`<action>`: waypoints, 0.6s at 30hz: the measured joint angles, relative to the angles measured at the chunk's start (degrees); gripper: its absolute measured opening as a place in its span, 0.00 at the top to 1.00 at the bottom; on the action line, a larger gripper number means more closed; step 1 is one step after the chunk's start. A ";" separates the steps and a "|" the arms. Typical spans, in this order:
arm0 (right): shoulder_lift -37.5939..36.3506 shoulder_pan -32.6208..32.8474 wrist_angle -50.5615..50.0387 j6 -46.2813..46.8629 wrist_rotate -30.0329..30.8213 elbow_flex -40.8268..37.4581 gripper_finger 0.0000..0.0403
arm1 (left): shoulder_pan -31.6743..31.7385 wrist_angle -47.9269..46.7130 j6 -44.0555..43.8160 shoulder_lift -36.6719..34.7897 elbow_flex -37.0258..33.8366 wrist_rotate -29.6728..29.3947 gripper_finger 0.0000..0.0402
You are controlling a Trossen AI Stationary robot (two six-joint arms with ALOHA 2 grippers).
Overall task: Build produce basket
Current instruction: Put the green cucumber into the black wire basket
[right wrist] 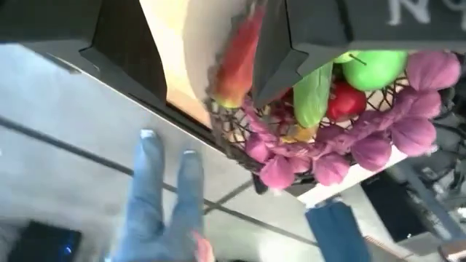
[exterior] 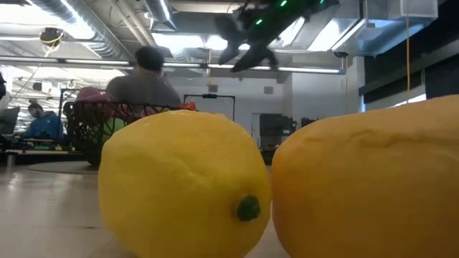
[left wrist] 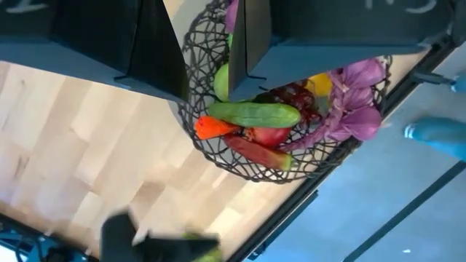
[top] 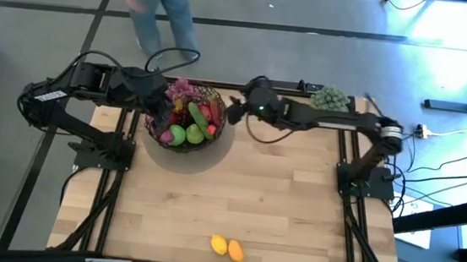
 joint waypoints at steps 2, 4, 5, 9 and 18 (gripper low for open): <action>-3.27 0.35 -6.06 2.87 0.44 0.02 0.49 | 0.00 0.02 0.12 0.00 0.00 0.22 0.78; -6.30 0.59 -12.40 6.89 0.25 0.02 0.49 | -0.04 0.00 0.18 0.00 0.00 0.25 0.78; -7.68 0.60 -15.75 9.60 -0.29 0.02 0.49 | -0.12 0.00 0.20 0.00 0.00 0.40 0.78; -12.07 0.32 -25.61 16.92 -5.26 0.02 0.49 | -1.07 0.01 1.25 0.00 0.00 0.57 0.78; -12.61 -5.01 -36.31 34.08 -14.34 0.02 0.49 | -1.90 0.55 -1.17 0.53 0.02 0.56 0.78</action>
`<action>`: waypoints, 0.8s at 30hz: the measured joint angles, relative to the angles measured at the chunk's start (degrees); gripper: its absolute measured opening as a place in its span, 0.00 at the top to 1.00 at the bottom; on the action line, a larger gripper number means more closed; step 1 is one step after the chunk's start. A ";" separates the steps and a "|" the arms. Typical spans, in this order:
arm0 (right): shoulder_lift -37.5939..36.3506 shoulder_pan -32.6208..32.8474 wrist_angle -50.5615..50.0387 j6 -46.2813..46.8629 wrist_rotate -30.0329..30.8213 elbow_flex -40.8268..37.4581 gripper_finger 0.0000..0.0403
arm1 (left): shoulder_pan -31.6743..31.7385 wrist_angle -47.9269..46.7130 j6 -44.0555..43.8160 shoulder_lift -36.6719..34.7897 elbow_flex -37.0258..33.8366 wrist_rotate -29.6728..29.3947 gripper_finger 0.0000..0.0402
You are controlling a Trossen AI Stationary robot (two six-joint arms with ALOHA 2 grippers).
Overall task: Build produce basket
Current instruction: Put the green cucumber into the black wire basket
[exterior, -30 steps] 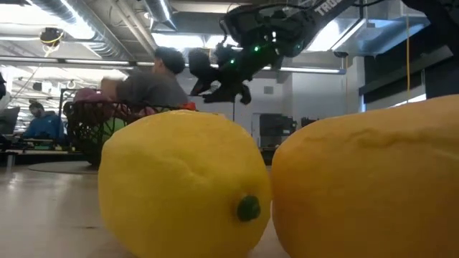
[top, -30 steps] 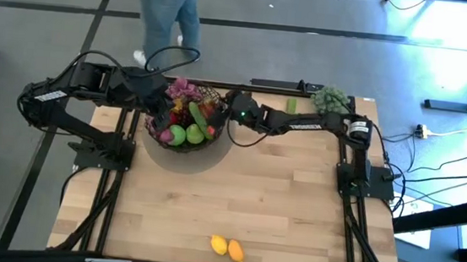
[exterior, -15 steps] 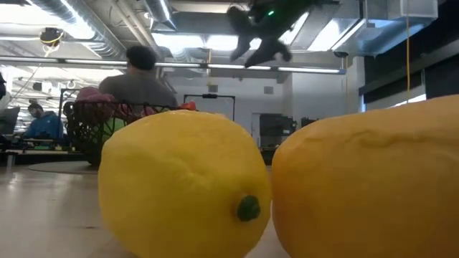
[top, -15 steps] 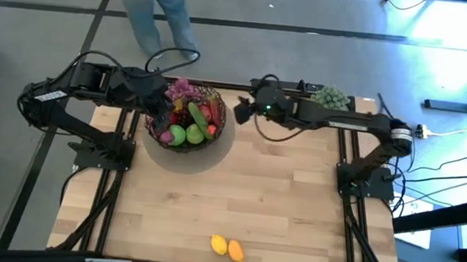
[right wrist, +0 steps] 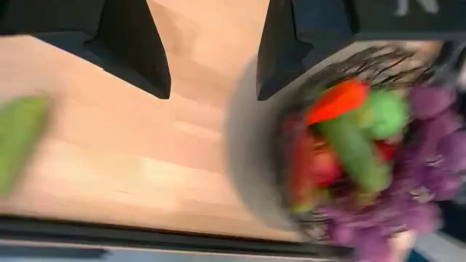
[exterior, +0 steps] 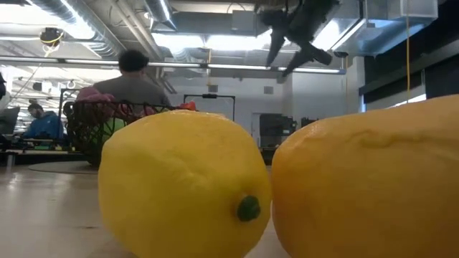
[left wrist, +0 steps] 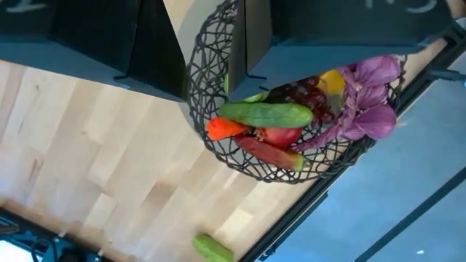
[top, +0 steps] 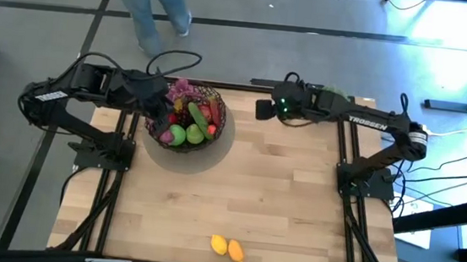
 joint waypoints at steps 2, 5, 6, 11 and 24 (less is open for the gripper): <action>0.48 -2.39 -1.82 1.24 0.10 -0.02 0.49 | 0.01 0.68 0.71 0.83 -0.01 0.03 0.78; 1.15 -7.16 -4.31 1.16 0.18 -0.02 0.50 | 0.07 2.24 2.66 2.18 -0.01 0.74 0.78; 1.58 -8.82 -5.29 1.11 0.20 -0.02 0.50 | 0.08 2.75 2.77 2.60 0.00 0.85 0.78; 4.75 -16.32 -7.40 -3.77 -4.86 -0.02 0.54 | 0.09 3.28 2.84 4.86 -0.02 0.84 0.78; 17.46 -26.75 -8.84 -19.41 -13.27 -0.02 0.58 | 2.35 5.24 2.45 5.92 -0.01 0.31 0.78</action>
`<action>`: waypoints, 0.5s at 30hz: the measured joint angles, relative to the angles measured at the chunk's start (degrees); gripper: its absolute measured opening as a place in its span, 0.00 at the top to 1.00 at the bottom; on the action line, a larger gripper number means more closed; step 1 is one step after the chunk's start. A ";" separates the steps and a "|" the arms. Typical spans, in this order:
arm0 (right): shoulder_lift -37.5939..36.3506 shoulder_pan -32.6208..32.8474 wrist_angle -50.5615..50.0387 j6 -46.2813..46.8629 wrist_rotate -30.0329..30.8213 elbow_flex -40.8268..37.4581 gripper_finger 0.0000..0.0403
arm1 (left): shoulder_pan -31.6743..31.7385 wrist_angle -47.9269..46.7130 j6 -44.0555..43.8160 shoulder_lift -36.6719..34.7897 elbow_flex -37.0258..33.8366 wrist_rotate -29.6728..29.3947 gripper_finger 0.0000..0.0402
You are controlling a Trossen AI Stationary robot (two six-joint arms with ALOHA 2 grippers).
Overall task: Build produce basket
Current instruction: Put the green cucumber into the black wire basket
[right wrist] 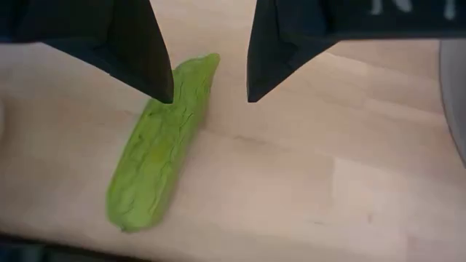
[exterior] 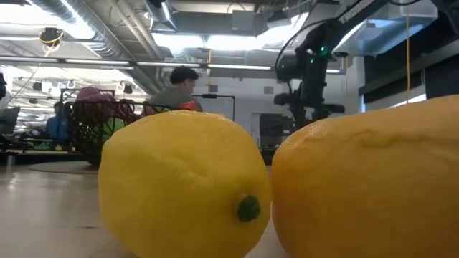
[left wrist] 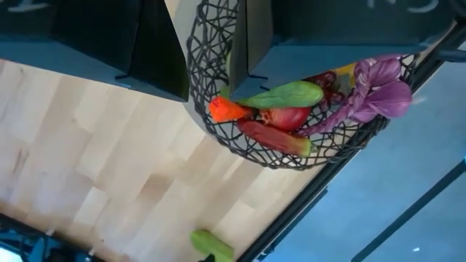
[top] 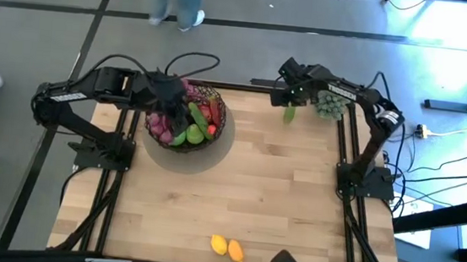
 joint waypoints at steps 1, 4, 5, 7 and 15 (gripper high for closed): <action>0.66 -0.37 0.03 -0.66 -1.00 0.00 0.58 | 0.34 0.00 0.01 0.00 0.01 0.02 0.78; 1.82 -1.19 -0.02 -1.71 -1.06 0.00 0.58 | 1.33 -0.01 0.01 0.00 0.00 0.03 0.78; 2.12 -1.36 -0.22 -0.95 -0.68 0.00 0.58 | 1.60 0.00 0.01 0.00 0.01 0.01 0.78; 2.54 -1.83 -1.28 0.54 -0.22 0.00 0.58 | 2.08 -0.02 0.01 0.00 -0.01 0.00 0.78; 4.12 -3.43 -1.22 2.36 1.24 0.00 0.58 | 2.37 -0.02 0.00 0.00 0.00 0.07 0.78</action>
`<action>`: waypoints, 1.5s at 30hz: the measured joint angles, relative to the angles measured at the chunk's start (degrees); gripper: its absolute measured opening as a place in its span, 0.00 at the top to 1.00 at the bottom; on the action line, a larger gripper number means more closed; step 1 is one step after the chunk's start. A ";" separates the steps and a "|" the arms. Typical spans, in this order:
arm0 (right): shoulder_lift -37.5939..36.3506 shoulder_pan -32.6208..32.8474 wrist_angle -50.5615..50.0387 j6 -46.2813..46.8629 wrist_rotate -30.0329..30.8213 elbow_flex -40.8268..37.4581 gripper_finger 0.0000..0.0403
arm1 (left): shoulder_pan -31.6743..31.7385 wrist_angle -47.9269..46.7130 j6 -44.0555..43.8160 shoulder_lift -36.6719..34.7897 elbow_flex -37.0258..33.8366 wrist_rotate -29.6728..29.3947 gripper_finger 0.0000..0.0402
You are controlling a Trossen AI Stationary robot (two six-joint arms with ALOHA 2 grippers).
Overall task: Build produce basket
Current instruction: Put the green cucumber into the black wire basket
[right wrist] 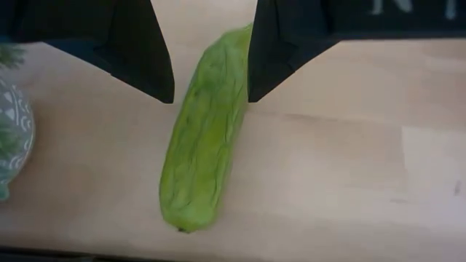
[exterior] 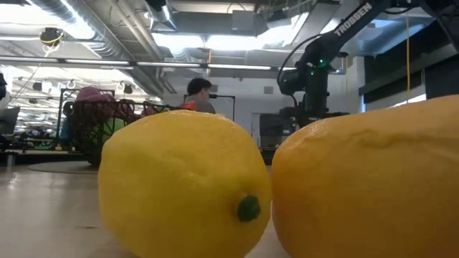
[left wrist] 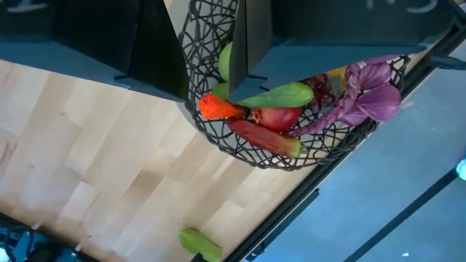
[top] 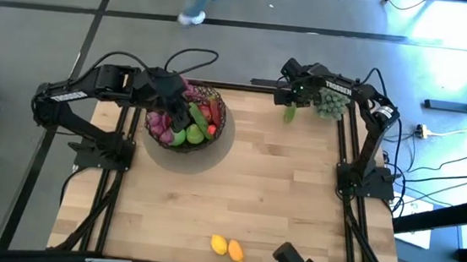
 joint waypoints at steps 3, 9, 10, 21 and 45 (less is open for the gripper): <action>0.70 -0.62 0.45 0.41 0.66 0.00 0.58 | 0.00 0.00 -0.02 0.00 -0.01 0.01 0.78; 3.09 -1.91 0.46 1.86 0.10 0.00 0.58 | 0.00 0.00 -0.07 0.00 -0.01 0.03 0.78; 3.45 -2.00 0.51 1.74 -0.70 0.00 0.58 | 0.00 -0.02 -0.07 0.00 -0.01 0.03 0.78; 4.31 -2.33 5.56 -1.33 -9.46 0.07 0.58 | 0.00 -0.02 -0.08 0.00 0.01 0.03 0.78; 7.10 -2.18 7.43 -4.31 -10.15 0.22 0.58 | 0.00 -0.09 -0.03 0.00 -0.01 0.06 0.78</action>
